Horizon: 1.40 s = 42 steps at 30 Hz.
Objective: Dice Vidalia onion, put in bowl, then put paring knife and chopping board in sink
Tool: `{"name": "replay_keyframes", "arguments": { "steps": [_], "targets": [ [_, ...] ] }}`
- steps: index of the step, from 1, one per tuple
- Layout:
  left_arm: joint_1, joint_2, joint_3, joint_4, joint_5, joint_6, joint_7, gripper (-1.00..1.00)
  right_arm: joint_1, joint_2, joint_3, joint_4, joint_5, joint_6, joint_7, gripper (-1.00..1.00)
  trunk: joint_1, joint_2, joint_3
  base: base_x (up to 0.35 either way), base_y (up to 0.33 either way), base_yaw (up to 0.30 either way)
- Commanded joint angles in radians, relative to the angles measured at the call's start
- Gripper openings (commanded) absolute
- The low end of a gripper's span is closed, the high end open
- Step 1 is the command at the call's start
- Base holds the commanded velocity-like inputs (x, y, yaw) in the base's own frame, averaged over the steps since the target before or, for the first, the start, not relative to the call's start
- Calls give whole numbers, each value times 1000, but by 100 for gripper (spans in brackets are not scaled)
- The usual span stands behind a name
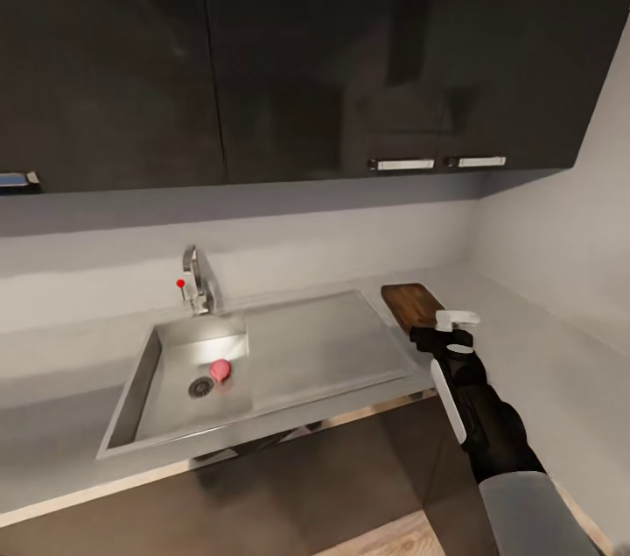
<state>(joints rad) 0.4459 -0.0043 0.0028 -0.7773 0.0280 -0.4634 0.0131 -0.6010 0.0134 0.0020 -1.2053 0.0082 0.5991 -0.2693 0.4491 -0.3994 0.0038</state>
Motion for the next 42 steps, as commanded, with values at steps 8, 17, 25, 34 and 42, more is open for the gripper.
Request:
{"name": "replay_keyframes", "arguments": {
  "steps": [8,17,25,34,42],
  "targets": [
    [0,0,0,4,3,-1,1,100,0,0,-3,0,1,-1,-16,100,1,-1,-13,217,153,0],
    [0,-3,3,49,3,-1,1,100,0,-5,-23,0,1,-61,-169,100,1,-1,-28,20,11,0],
    [0,-2,4,53,4,-1,1,100,0,-6,-41,7,-1,-73,-199,100,1,-1,-40,0,0,0],
    [0,-2,5,54,4,0,2,100,0,-6,-46,6,0,-72,-203,100,1,-1,-55,73,17,0],
    [0,-2,4,63,4,-1,2,100,0,-6,-80,7,0,-73,-205,100,1,-1,-68,119,33,0]
  ]
}}
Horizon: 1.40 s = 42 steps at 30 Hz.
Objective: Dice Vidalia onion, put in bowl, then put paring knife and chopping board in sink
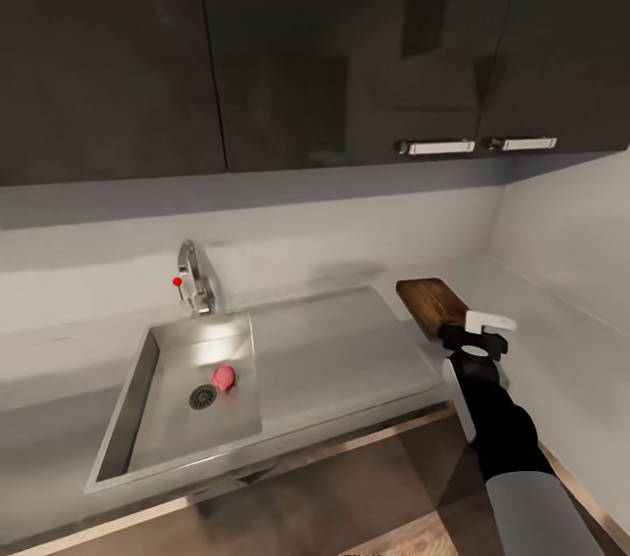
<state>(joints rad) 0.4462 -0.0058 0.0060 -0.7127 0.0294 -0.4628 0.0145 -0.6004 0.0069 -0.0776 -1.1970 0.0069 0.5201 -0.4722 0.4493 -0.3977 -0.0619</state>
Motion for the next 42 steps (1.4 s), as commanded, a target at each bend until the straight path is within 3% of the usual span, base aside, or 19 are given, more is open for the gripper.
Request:
{"name": "replay_keyframes", "arguments": {
  "steps": [1,19,42],
  "targets": [
    [0,0,0,-1,3,-1,1,100,-1,1,-3,-1,1,6,-2,100,1,-2,-4,23,3,0],
    [0,-2,1,5,3,0,1,100,-1,1,-6,-1,1,7,0,100,1,-2,-32,132,-112,0],
    [0,-3,2,31,3,0,-1,100,-1,2,-10,-2,2,8,-3,100,1,-2,-38,61,-15,0]
  ]
}}
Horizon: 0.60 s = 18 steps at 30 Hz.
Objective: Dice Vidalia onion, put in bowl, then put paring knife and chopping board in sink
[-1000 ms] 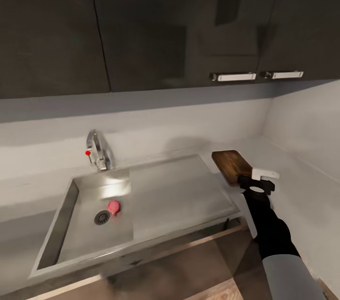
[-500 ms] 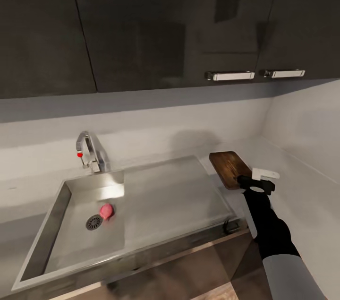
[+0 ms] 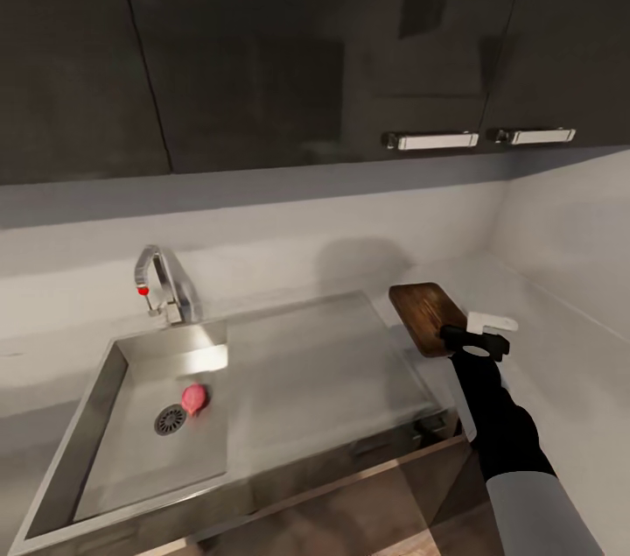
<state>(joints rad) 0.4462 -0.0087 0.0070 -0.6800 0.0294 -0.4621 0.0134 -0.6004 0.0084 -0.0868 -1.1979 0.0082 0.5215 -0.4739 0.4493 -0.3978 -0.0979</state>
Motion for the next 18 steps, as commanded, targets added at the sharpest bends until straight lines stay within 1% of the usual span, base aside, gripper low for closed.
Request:
{"name": "replay_keyframes", "arguments": {
  "steps": [1,8,13,15,18],
  "targets": [
    [0,0,1,0,3,-1,1,100,-1,1,-1,-1,1,6,-2,100,1,-2,-3,13,0,0],
    [0,0,1,2,3,-1,0,100,-1,1,-2,0,1,6,-2,100,1,-2,-14,3,0,0],
    [0,0,1,2,3,-1,0,100,-1,1,-12,0,1,6,-4,100,1,-2,-22,0,0,0],
    [0,0,1,2,3,-1,0,100,-1,1,-14,0,1,6,-13,100,1,-2,-26,0,0,0],
    [0,0,1,2,3,0,0,100,-1,1,-15,0,0,6,-47,100,1,-2,-30,0,0,0]
  ]
}}
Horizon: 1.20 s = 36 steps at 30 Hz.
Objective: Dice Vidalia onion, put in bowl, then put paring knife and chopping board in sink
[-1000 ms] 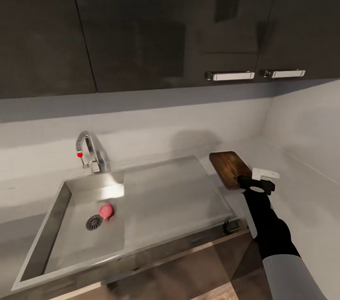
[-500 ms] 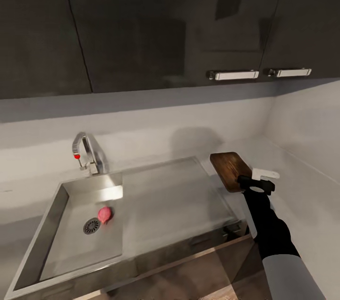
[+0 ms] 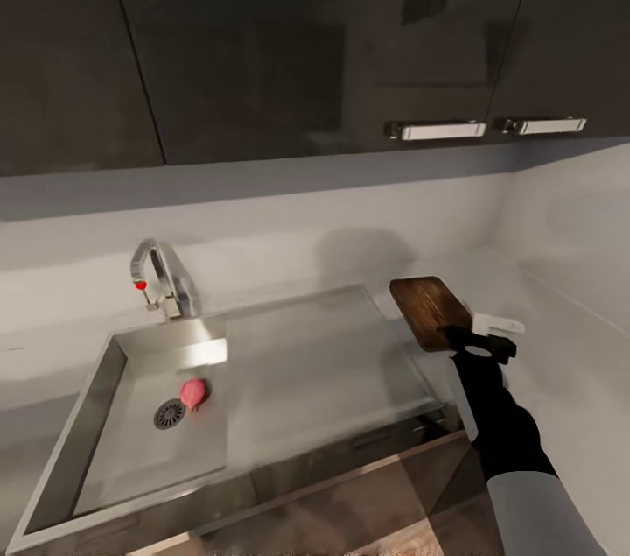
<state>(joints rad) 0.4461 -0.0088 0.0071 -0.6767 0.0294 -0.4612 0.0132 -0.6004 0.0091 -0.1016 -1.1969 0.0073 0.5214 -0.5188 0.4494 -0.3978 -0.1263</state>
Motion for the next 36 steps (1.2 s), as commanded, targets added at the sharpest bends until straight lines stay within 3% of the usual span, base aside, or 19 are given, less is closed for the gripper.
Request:
{"name": "replay_keyframes", "arguments": {
  "steps": [1,17,26,36],
  "targets": [
    [0,0,1,-1,3,-1,1,100,-1,1,-1,-1,0,6,-16,100,1,-2,-4,0,0,0],
    [0,0,1,20,3,-1,1,100,-1,6,-3,-2,-4,18,-48,100,1,-2,-29,0,0,0],
    [0,-1,1,30,3,-1,1,100,-1,10,-4,-99,-8,150,-49,100,1,-2,-44,0,0,0],
    [0,-2,1,31,3,-1,0,100,-1,11,-4,-141,-9,164,-49,100,1,-2,-54,0,-6,0]
  ]
}}
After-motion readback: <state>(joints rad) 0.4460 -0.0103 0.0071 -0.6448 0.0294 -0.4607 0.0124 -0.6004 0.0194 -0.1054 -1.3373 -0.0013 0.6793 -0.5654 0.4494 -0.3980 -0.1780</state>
